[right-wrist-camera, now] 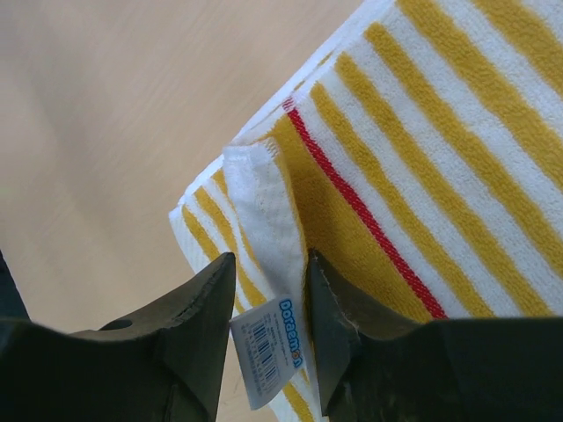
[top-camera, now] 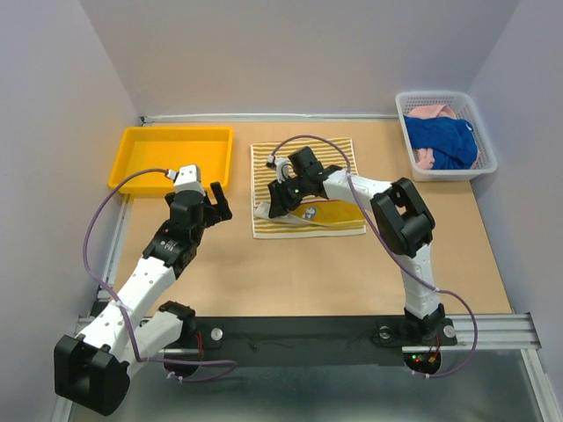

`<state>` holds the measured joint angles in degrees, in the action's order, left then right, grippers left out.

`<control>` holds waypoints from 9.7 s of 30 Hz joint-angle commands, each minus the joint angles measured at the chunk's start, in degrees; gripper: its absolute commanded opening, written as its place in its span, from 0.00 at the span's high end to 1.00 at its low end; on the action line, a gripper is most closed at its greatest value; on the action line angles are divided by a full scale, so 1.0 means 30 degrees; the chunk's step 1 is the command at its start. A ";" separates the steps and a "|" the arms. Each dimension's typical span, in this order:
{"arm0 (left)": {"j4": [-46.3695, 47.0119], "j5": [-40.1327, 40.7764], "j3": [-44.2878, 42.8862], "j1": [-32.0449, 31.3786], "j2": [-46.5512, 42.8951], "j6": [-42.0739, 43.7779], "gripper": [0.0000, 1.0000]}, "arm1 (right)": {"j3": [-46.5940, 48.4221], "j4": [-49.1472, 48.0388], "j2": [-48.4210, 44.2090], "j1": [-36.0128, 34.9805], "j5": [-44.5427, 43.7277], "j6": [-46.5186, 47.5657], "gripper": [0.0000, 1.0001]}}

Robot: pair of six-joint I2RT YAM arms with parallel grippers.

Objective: Fold and stack the towels
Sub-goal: Fold the towel

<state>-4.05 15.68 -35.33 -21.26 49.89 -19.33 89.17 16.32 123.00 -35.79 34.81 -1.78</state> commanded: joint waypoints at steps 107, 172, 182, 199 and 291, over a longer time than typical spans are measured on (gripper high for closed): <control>0.1146 -0.4524 -0.1992 -0.3169 1.0264 -0.5772 0.35 | -1.5513 -0.4472 -1.1527 1.0612 -0.5157 -0.9162 1.00; -0.1020 -0.2768 -0.5154 -0.4018 1.1291 -0.5187 1.00 | -1.4812 -0.4414 -1.3372 1.0583 -0.5274 -0.9074 1.00; -0.4243 -0.1448 -0.8379 -0.3462 0.9478 -0.4278 1.00 | -1.2172 -0.2103 -1.5333 1.0583 -0.5362 -0.9220 0.99; -0.0729 -0.5638 -0.1964 -0.3491 1.0703 -0.5539 1.00 | -1.7446 -0.2215 -1.4840 1.0583 -0.7236 -0.9777 0.99; -0.0736 -0.5404 -0.3920 -0.4226 0.5573 -0.6070 0.36 | -1.6132 -0.2205 -2.0354 0.8356 -0.5274 -1.2442 0.48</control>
<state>-17.43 -5.89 -37.08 -36.69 64.53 -39.90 34.46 26.63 55.18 -10.59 19.25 -38.04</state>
